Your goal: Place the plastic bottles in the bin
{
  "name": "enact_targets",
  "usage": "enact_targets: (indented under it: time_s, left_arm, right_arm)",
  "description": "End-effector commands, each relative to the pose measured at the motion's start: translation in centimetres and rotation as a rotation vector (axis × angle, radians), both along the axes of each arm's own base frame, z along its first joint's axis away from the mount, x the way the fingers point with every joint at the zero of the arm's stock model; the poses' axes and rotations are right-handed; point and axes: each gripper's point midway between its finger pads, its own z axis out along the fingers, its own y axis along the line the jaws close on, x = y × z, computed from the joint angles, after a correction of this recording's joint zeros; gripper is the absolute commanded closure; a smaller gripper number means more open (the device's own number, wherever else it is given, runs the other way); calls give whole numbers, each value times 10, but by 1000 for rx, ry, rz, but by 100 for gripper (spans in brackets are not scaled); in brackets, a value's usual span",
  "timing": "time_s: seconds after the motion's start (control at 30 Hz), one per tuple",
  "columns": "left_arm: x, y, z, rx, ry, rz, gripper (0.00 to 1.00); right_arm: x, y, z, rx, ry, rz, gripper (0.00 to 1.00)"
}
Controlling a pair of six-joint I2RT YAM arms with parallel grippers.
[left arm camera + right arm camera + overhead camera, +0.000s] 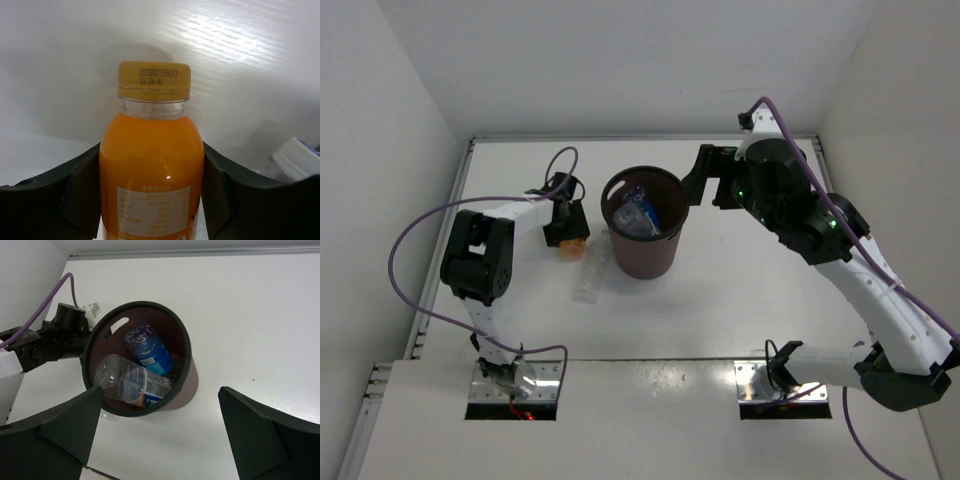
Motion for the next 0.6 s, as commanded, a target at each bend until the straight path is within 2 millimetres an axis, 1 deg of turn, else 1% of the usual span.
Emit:
enact_targets:
  time_s: [0.0,0.03,0.07,0.1,0.13,0.17,0.2,0.23,0.27,0.3,0.33,0.37,0.4,0.43,0.47,0.5,0.53,0.57]
  left_arm:
    - [-1,13,24,47,-21,86,53]
    - [10,15,43,46,-73,141,54]
    - [15,16,55,47,-98,170,54]
    - [20,18,67,48,-128,199,54]
    - [34,22,90,47,-198,247,54]
    - [41,24,112,40,-258,268,54]
    - [47,25,129,40,-302,280,54]
    - [59,28,158,39,-376,300,54]
    - [64,29,175,43,-416,297,54]
    - [69,35,197,50,-466,294,54]
    - [79,33,230,29,-549,288,54]
    - [83,31,249,15,-595,271,54]
    - [85,28,267,-6,-642,254,54]
    - [85,18,298,-51,-727,213,54]
    - [84,10,313,-84,-770,193,54]
    - [84,-4,338,-123,-850,154,54]
    - [75,-15,350,-156,-888,101,54]
    - [70,-27,360,-185,-924,62,54]
  right_arm:
    - [4,-4,23,28,-61,-21,0]
    - [4,-2,25,37,-66,-12,0]
    - [5,1,17,27,-49,-4,0]
    - [4,3,17,29,-46,5,0]
    - [7,5,16,29,-46,5,0]
    - [6,7,16,41,-41,13,0]
    - [5,9,16,45,-37,24,0]
    - [5,9,16,54,-34,20,0]
    - [7,11,13,48,-27,20,0]
    - [6,13,13,61,-20,28,0]
    - [6,13,13,61,-20,28,0]
    - [5,16,9,68,-6,35,0]
    - [3,15,7,75,0,31,0]
    - [1,13,10,82,-9,31,0]
    - [1,13,6,83,3,27,0]
    - [-2,11,4,83,4,27,0]
    - [-2,7,4,87,1,6,0]
    - [-2,6,4,85,-1,-2,0]
